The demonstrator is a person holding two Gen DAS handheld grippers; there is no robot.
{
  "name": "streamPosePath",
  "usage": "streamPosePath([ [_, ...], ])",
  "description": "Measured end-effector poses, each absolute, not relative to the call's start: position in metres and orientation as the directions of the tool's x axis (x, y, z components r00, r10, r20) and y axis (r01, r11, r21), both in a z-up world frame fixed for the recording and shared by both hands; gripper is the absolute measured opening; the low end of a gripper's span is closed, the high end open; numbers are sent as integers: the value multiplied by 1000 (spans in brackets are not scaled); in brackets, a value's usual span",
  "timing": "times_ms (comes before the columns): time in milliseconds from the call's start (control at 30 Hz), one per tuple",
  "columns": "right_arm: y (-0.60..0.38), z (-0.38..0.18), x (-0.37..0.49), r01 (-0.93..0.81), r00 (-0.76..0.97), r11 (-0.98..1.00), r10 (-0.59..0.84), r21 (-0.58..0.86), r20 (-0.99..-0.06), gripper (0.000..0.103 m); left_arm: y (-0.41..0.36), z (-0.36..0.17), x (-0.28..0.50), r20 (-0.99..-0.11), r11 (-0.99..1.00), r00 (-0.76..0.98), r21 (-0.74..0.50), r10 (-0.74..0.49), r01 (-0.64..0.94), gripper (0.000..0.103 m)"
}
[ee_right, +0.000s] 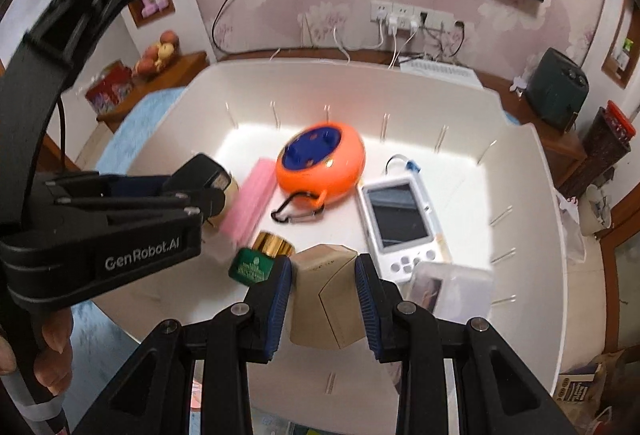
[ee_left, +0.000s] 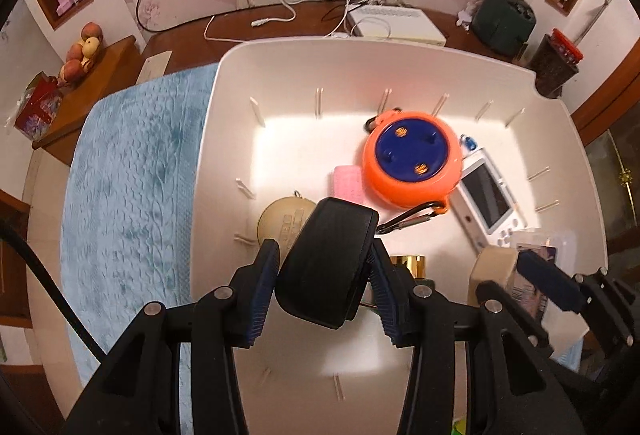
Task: Organize rigid objects
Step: 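Lift the charger and mouse into the white bin and open both tools, then withdraw both tools from the bin toward the pink tape and white cup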
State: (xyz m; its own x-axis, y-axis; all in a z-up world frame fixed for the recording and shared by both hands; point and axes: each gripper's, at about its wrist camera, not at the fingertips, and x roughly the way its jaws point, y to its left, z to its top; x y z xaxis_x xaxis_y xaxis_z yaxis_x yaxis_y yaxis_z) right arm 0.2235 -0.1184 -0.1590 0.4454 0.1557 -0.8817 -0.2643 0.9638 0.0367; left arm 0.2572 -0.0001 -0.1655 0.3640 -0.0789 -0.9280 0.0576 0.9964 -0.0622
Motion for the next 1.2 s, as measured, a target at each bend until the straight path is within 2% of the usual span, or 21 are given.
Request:
streamPosePath([
  [133, -119, -165, 222, -264, 420, 964, 151, 39, -895, 35, -1, -172, 258, -934, 998, 352, -55, -65, 40, 49],
  [167, -118, -164, 221, -267, 422, 963, 147, 32, -895, 41, -1, -171, 258, -934, 998, 354, -45, -54, 34, 49],
  [200, -118, -162, 219, -269, 430, 963, 140, 22, -892, 52, -1, -171, 258, -932, 999, 361, -37, -45, 30, 50],
  [267, -118, -157, 213, -271, 470, 962, 124, -10, -874, 65, -2, -168, 257, -930, 999, 365, -39, -48, 32, 60],
  [333, -117, -152, 209, -281, 492, 959, 122, -25, -862, 65, -2, -163, 255, -925, 998, 376, -47, -55, 32, 78],
  [367, -117, -148, 206, -284, 500, 958, 122, -29, -857, 65, -2, -161, 254, -922, 998, 382, -49, -57, 32, 79],
  [867, -134, -83, 158, -238, 606, 970, 117, -40, -787, 65, -3, -86, 212, -860, 996, 503, -61, -86, 65, 82],
  [1200, -153, -60, 113, -181, 643, 983, 90, -37, -761, 65, 1, -50, 171, -824, 994, 556, -75, -107, 80, 83],
])
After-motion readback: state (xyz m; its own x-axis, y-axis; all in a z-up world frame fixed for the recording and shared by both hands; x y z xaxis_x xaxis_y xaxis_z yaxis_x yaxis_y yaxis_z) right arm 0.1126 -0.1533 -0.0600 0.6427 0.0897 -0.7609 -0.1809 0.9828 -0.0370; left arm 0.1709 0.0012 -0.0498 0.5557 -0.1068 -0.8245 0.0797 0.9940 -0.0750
